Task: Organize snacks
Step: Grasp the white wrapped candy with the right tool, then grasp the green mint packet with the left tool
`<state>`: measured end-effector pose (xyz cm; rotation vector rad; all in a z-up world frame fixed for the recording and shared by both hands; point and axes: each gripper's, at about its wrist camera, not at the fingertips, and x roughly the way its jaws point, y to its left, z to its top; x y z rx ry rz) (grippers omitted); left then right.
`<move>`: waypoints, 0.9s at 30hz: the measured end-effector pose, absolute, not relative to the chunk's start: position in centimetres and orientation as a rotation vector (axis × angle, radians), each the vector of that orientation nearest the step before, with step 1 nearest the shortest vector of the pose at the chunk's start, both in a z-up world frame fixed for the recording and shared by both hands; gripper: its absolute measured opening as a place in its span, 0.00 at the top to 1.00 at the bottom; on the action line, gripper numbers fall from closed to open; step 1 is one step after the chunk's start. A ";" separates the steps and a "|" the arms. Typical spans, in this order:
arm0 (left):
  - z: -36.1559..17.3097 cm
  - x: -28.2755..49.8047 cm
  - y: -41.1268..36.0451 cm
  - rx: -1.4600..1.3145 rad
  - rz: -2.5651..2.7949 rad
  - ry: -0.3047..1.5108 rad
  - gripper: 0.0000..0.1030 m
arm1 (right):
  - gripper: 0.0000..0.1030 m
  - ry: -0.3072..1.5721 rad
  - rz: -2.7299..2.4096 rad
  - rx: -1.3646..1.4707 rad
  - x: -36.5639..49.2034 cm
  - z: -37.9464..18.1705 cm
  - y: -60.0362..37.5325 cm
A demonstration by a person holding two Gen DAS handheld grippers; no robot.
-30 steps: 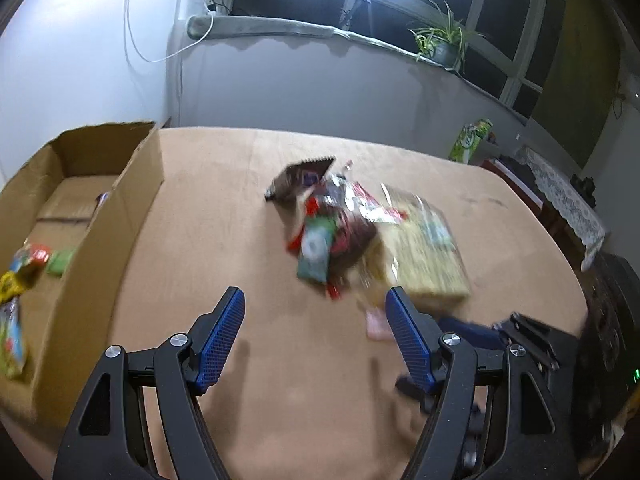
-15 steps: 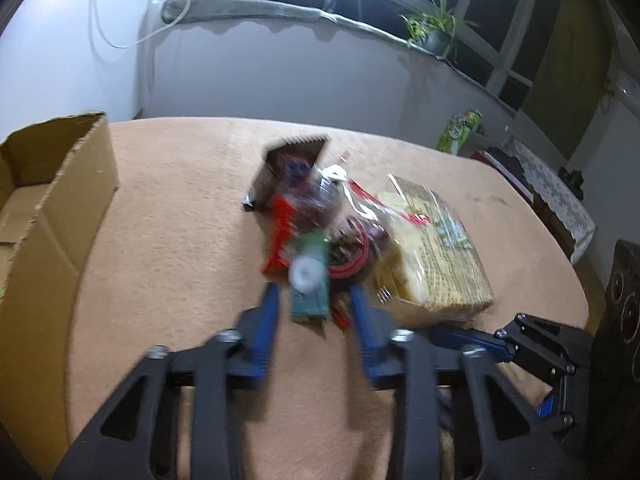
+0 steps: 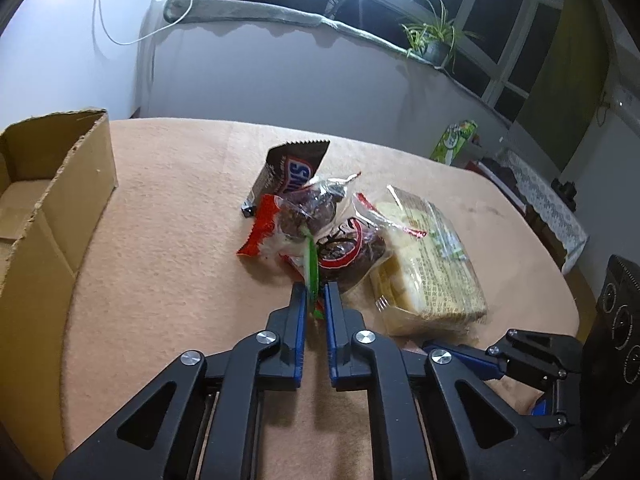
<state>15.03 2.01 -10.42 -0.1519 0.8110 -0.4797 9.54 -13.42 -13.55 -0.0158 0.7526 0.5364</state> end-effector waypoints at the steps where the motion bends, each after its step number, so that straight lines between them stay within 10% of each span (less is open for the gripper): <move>1: -10.4 15.0 2.1 -0.158 -0.482 0.809 0.94 | 0.80 0.750 0.541 -0.009 9.6 -13.5 -13.6; 27: -8.1 12.2 2.9 -0.159 -0.480 0.754 0.95 | 0.80 0.711 0.516 0.222 6.5 -12.3 -19.0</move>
